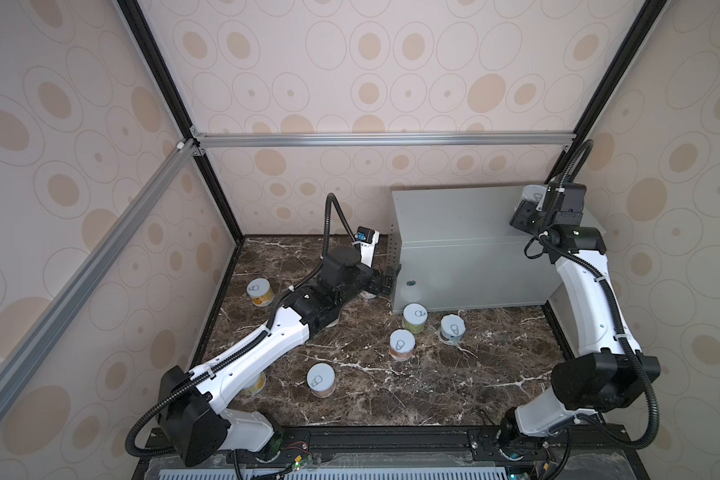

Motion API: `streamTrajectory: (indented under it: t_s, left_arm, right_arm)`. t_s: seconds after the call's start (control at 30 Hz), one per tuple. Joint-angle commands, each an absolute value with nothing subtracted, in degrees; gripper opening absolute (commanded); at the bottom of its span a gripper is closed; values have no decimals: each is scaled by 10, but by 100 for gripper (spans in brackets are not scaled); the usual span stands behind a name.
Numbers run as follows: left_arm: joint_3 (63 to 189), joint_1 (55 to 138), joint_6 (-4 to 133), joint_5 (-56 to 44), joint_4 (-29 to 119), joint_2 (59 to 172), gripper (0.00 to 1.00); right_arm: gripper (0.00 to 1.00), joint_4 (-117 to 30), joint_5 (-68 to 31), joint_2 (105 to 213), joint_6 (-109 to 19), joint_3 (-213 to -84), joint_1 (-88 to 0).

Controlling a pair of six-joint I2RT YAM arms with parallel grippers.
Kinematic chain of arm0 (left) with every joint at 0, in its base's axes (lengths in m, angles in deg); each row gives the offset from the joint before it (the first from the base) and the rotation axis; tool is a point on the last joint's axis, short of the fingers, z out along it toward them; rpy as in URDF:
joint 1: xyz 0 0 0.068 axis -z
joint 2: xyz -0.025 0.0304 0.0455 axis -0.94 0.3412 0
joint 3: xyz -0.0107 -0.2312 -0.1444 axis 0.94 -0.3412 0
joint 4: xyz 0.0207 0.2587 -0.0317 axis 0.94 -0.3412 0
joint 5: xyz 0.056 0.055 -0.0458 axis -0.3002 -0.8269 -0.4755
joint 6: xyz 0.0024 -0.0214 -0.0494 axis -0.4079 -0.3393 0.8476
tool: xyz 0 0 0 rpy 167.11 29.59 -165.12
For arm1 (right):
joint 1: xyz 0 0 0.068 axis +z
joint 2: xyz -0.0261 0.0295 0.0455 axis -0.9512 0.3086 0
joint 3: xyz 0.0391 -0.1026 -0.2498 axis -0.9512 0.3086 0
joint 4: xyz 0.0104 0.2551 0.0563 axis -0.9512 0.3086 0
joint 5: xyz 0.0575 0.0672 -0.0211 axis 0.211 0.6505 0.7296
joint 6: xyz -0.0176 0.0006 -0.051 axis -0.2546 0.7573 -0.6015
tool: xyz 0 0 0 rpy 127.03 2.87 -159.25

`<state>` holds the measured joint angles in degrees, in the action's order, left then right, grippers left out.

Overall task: Place and organize the canned foods onto the counter
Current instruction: 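Lower the light-blue can onto the cabinet top near its far corner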

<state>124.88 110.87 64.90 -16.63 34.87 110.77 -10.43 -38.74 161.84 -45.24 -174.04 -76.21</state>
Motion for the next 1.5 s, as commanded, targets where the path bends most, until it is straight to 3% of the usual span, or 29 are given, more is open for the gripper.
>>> streamTrajectory:
  t_s: [0.0,0.13,0.37,0.57,0.63,0.9,1.17,1.47]
  left_arm:
    - [1251,1101,656,-155,365,1115,99]
    - [1250,1102,657,-155,363,1111,99]
    - [1247,1102,668,-143,368,1106,99]
    - [1240,1102,672,-138,372,1098,99]
    - [1239,1102,672,-136,372,1098,99]
    - [1238,1102,671,-133,372,1100,99]
    - [1237,1101,674,-131,378,1105,99]
    - [1235,1100,677,-128,380,1113,99]
  right_arm:
    - [67,-116,-380,1613,-447,-1715,-762]
    - [82,-106,-370,1611,-451,-1728,-761]
    - [88,-92,-355,1578,-451,-1726,-761]
    - [66,-91,-356,1541,-434,-1696,-761]
    - [53,-94,-355,1534,-426,-1684,-762]
    - [27,-93,-368,1558,-400,-1687,-763]
    - [15,-132,-397,1577,-398,-1686,-763]
    - [15,-165,-388,1595,-409,-1684,-763]
